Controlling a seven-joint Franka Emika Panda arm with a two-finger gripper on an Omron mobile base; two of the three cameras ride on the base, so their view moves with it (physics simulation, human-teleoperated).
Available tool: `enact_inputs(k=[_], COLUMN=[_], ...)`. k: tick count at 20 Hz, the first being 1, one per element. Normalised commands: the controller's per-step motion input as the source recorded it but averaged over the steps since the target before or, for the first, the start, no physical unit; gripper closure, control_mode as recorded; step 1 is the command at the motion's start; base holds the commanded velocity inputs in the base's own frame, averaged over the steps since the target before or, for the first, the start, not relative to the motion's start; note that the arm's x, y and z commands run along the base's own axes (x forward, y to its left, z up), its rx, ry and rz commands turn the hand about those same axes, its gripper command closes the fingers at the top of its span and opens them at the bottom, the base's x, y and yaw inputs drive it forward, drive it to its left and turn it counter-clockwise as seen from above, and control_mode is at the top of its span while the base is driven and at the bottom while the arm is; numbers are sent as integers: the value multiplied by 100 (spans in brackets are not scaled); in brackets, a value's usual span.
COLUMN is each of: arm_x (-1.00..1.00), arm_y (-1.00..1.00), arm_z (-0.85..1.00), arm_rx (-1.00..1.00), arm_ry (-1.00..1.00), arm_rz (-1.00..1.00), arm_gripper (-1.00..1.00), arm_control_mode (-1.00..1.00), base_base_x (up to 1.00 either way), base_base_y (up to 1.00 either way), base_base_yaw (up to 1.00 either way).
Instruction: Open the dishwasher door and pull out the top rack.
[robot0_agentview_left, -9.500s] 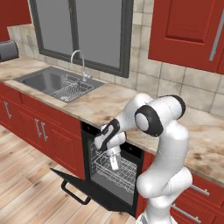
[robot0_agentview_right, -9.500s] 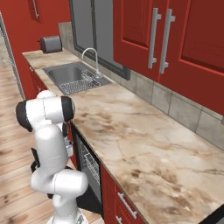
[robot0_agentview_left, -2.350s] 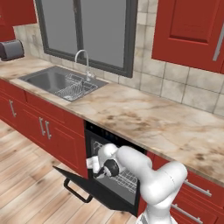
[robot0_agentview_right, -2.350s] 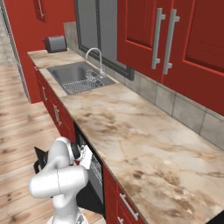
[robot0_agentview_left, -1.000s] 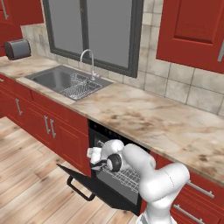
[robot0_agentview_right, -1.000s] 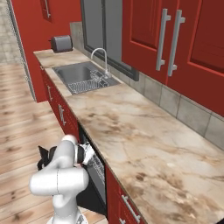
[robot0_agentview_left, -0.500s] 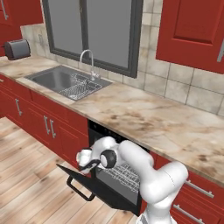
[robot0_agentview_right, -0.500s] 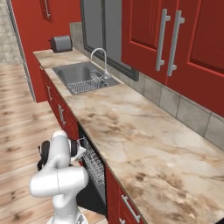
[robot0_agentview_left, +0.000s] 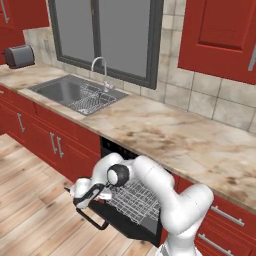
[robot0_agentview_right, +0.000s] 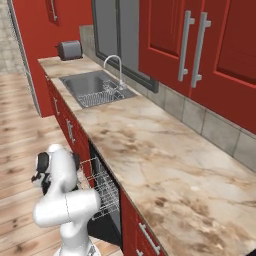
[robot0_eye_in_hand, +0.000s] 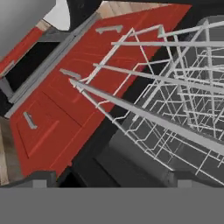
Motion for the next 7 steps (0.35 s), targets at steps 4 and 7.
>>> enact_inputs(k=[4,7], arm_x=[-31,-14], arm_y=[2,-18], arm_z=[-25,18], arm_rx=[66,74], arm_ry=[73,57], arm_rz=[29,25], arm_gripper=[-100,-100], arm_control_mode=[-100,-100], base_base_x=[0,0], base_base_y=[0,0], base_base_yaw=[0,0])
